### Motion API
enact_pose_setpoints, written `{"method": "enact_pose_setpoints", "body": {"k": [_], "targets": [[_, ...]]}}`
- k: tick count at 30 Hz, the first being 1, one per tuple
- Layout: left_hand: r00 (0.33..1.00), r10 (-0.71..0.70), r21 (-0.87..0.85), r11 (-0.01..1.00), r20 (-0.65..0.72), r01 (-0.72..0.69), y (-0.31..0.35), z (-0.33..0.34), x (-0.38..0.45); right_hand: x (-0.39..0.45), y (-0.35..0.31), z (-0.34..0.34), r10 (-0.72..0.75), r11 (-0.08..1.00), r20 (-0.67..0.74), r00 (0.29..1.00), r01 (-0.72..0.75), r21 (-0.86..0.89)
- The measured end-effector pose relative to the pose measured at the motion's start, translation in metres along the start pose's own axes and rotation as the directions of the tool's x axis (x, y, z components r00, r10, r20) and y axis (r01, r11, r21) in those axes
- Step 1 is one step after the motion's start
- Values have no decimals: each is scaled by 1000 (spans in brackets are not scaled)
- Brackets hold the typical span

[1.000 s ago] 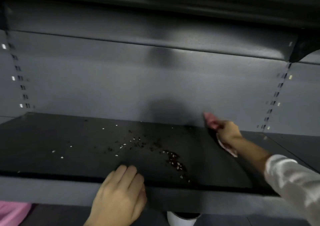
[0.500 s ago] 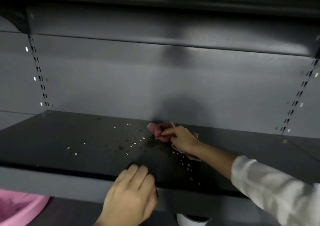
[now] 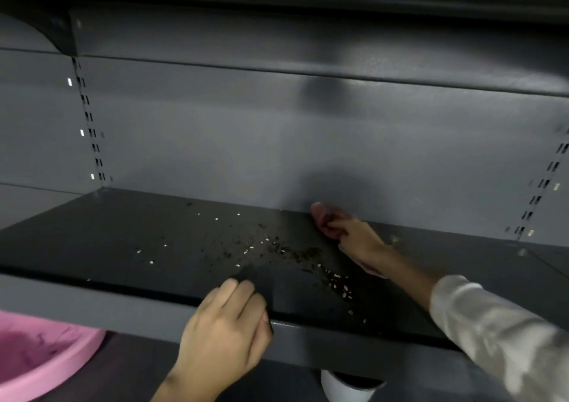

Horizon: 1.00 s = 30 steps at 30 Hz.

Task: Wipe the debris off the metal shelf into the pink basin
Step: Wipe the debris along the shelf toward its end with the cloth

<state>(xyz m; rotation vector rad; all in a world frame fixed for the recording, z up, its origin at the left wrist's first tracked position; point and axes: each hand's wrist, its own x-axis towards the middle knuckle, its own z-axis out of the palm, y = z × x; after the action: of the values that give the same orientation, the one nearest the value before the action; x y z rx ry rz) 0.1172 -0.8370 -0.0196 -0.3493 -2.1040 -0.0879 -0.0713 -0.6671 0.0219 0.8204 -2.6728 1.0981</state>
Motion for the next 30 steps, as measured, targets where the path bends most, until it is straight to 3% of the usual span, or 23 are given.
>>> {"method": "enact_pose_setpoints", "body": {"k": [7,11,14,17,19,21,26,30], "targets": [[999,5,-15,1000,36,-5,-2,-4,-1,-15,-31,20,-124,991,215,969,132,-20],[997,27,24,999,70,-29,-9,-10,-2,-33,-20,-20,-89,996,26,996,90,-8],[996,36,13,999,79,-37,-23,-16,-5,-66,14,-67,33,999,-129,991,-38,-38],[994,83,-18,997,75,-82,-29,-17,-7,-103,47,-86,260,957,-246,934,-283,-62],[991,110,-55,993,71,-106,-31,-17,-8,-108,49,-72,351,931,-314,882,-365,14],[991,114,-115,988,65,-106,-33,-17,-8,-106,36,-51,423,905,-345,837,-411,113],[991,116,-192,976,71,-100,-32,-18,-6,-77,-13,12,353,925,-320,879,-380,-23],[979,183,-213,964,89,-161,-39,-23,-7,-46,-75,69,349,936,-220,911,-348,42]]}}
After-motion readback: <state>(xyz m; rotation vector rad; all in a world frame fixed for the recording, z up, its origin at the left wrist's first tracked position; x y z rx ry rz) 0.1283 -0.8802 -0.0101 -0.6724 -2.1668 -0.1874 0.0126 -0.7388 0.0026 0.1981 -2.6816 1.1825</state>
